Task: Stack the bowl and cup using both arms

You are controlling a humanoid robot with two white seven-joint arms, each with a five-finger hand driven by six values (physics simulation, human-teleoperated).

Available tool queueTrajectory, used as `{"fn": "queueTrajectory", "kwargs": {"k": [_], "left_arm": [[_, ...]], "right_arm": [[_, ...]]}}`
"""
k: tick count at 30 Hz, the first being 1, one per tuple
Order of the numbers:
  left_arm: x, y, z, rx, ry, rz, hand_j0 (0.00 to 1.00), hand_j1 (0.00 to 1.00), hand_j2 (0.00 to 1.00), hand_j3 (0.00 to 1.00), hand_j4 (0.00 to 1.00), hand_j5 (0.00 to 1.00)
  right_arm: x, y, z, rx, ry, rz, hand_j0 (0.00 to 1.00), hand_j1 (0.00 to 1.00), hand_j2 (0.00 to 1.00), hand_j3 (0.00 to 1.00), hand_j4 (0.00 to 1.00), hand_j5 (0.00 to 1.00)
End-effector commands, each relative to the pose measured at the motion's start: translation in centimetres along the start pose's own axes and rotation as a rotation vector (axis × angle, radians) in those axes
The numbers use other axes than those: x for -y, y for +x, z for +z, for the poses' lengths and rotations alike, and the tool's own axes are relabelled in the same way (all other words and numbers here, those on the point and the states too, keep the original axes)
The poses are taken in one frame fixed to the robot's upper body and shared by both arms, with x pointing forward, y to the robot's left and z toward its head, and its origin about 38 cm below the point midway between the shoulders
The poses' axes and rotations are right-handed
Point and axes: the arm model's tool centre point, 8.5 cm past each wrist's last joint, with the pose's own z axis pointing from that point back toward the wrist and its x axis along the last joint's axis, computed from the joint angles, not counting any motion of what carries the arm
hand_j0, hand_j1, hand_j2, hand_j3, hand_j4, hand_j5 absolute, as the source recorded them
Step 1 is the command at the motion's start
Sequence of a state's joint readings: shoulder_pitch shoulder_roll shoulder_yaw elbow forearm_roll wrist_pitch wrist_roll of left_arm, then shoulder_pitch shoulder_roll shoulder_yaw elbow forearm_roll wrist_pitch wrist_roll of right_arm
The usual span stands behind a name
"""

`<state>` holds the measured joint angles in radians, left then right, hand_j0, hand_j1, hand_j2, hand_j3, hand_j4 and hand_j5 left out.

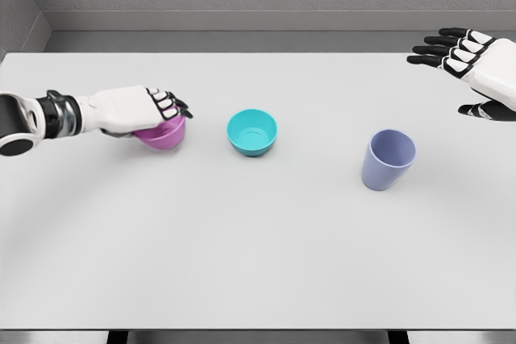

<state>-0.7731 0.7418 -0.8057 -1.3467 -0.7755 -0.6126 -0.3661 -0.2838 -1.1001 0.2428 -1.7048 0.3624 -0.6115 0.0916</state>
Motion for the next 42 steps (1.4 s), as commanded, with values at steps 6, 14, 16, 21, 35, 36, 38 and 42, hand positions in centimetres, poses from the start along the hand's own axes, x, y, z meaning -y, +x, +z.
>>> {"fn": "queueTrajectory", "kwargs": {"k": [6,14,16,21,35,36,38,42], "left_arm": [[-2.5,0.7,-0.3,0.044,0.094,0.038,0.28,0.28,0.28,0.28,0.28,0.28],[-7.7,3.8,-3.7,0.138,0.215,-0.021,0.29,0.29,0.29,0.29,0.29,0.29],[-8.7,4.3,-4.3,0.151,0.235,-0.027,0.3,0.3,0.3,0.3,0.3,0.3],[-10.5,5.2,-5.6,0.167,0.263,-0.062,0.3,0.3,0.3,0.3,0.3,0.3],[-9.4,5.4,-7.2,0.125,0.185,-0.155,0.33,0.33,0.33,0.33,0.33,0.33],[-9.3,5.5,-7.2,0.127,0.181,-0.157,0.33,0.33,0.33,0.33,0.33,0.33],[-9.1,5.6,-7.4,0.125,0.174,-0.164,0.33,0.33,0.33,0.33,0.33,0.33],[-8.6,5.8,-7.5,0.119,0.156,-0.182,0.35,0.35,0.35,0.35,0.35,0.35]], "right_arm": [[0.1,0.0,0.0,-0.001,-0.004,-0.004,1.0,1.0,1.0,1.0,1.0,1.0],[0.1,0.0,0.0,0.0,-0.004,-0.004,1.0,1.0,1.0,1.0,1.0,1.0],[0.1,0.0,0.0,-0.001,-0.002,-0.004,1.0,1.0,1.0,1.0,1.0,1.0],[0.1,0.0,0.0,-0.001,-0.004,-0.004,1.0,1.0,1.0,1.0,1.0,1.0],[0.1,0.0,0.0,-0.001,-0.008,-0.006,1.0,1.0,1.0,1.0,1.0,1.0],[0.1,0.0,0.0,-0.001,-0.008,-0.006,1.0,1.0,1.0,1.0,1.0,1.0],[0.1,0.0,0.0,-0.001,-0.011,-0.007,1.0,1.0,1.0,1.0,1.0,1.0],[0.1,0.0,0.0,-0.001,-0.011,-0.007,1.0,1.0,1.0,1.0,1.0,1.0]]}}
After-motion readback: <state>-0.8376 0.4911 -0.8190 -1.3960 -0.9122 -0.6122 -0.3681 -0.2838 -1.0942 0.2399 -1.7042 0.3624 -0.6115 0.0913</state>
